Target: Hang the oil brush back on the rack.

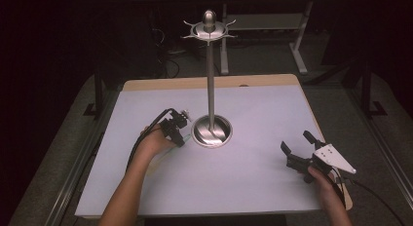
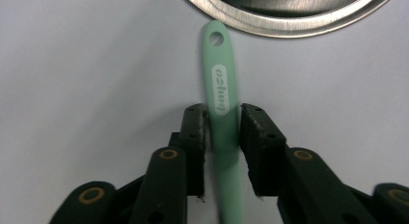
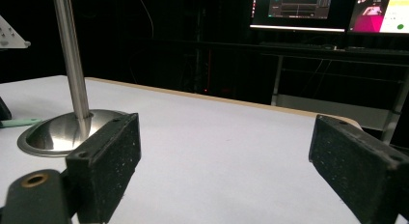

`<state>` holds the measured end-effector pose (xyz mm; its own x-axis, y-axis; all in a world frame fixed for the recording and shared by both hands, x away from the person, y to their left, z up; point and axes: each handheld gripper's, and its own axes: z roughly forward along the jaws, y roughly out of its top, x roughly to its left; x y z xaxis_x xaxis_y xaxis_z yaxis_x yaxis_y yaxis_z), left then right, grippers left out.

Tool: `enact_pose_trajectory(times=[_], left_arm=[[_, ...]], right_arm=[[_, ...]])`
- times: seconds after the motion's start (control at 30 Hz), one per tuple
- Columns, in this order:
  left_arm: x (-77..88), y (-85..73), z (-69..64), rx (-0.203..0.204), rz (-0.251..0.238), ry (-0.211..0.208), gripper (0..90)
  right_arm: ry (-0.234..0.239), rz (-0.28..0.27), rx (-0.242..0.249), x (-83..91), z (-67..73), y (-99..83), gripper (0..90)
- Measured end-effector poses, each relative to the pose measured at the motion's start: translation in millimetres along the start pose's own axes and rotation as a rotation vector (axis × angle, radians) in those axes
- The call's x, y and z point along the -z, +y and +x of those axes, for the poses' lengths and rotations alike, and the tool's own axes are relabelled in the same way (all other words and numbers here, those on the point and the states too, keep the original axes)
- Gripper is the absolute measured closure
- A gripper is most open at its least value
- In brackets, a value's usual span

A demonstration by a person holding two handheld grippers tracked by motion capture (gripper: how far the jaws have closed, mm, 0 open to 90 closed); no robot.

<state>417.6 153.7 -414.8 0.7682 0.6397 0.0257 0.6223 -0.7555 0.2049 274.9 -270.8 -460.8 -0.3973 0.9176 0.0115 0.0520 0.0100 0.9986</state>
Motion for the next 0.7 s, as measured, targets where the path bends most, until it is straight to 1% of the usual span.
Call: enact_pose_trajectory(times=[0.13,0.17,0.2,0.27,0.4,0.47,0.57,0.6,0.63,0.7], left_arm=[[0.0,-0.1,1.4,0.000,0.005,-0.007,73.0],[-0.8,0.1,1.3,0.016,-0.004,-0.009,73.1],[-1.0,0.5,2.1,0.014,0.000,-0.018,73.2],[-1.1,0.3,1.9,0.012,0.000,-0.016,73.7],[-1.0,-0.2,0.9,0.023,-0.004,-0.008,75.5],[-1.2,0.1,0.1,0.021,-0.004,0.002,76.3],[-1.0,0.4,-0.5,0.021,0.001,0.000,77.2],[-1.2,0.1,-0.1,0.024,-0.004,0.001,77.4],[-0.8,-0.4,1.0,0.027,-0.005,-0.008,77.4],[-0.1,-2.9,5.1,0.021,-0.015,-0.035,77.5]], right_arm=[[0.002,0.004,0.002,0.3,0.0,0.1,10.4],[0.001,0.004,0.003,0.3,0.1,0.1,10.4],[0.001,0.003,0.003,0.4,0.1,0.1,10.4],[0.000,-0.001,0.002,0.2,0.5,0.0,10.4],[-0.001,0.001,0.001,0.1,0.8,0.0,10.4],[-0.001,0.000,0.002,0.2,0.8,0.0,10.4],[-0.001,-0.001,0.004,0.2,0.7,0.0,10.4],[-0.001,0.000,0.002,0.1,0.8,0.0,10.4],[-0.002,0.000,0.004,0.2,0.6,-0.1,10.4],[-0.001,-0.001,0.004,0.3,0.6,-0.1,10.4]])
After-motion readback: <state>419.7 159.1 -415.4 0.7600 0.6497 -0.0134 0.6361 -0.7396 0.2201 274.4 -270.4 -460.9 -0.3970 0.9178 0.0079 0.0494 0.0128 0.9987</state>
